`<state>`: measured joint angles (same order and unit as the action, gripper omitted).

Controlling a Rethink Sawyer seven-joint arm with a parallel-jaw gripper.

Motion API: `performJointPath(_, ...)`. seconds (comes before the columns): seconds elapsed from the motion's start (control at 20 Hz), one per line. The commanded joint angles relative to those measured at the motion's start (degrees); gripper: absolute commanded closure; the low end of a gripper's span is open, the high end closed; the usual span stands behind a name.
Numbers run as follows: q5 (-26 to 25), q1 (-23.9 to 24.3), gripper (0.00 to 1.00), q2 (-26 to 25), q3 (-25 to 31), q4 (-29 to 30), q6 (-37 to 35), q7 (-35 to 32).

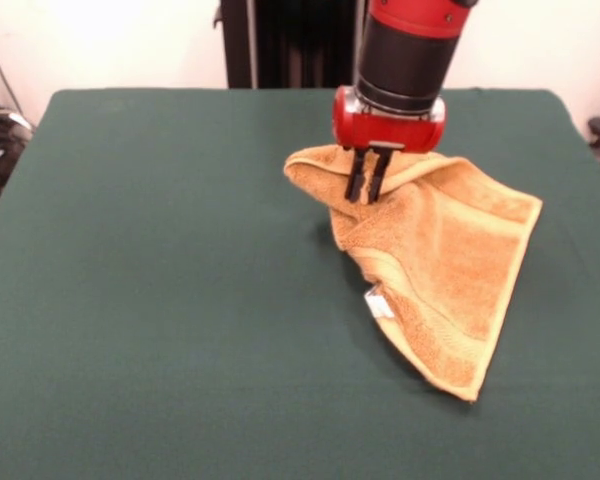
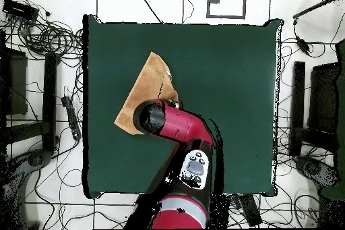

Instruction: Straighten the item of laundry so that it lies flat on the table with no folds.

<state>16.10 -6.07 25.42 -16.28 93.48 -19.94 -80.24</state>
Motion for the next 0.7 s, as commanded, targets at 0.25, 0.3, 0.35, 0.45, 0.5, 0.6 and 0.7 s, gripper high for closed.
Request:
performJointPath(0.25, 2.8, -0.2, 1.0, -0.5, 4.5, 1.4, -5.1, -15.1)
performJointPath(0.3, 2.8, -0.2, 1.0, -0.6, 4.5, 1.3, -5.1, -15.0)
performJointPath(0.35, 2.8, -0.2, 1.0, -0.6, 4.5, 1.3, -5.1, -15.0)
performJointPath(0.45, 2.8, -0.1, 1.0, -0.7, 4.7, 1.1, -5.0, -14.8)
performJointPath(0.5, 2.8, 0.0, 1.0, -1.0, 4.9, 1.0, -4.7, -14.8)
performJointPath(0.6, 2.8, 0.0, 1.0, -1.7, 4.9, 0.5, -4.1, -14.8)
performJointPath(0.7, 2.9, -0.2, 1.0, -1.5, 4.7, 0.5, -4.3, -15.1)
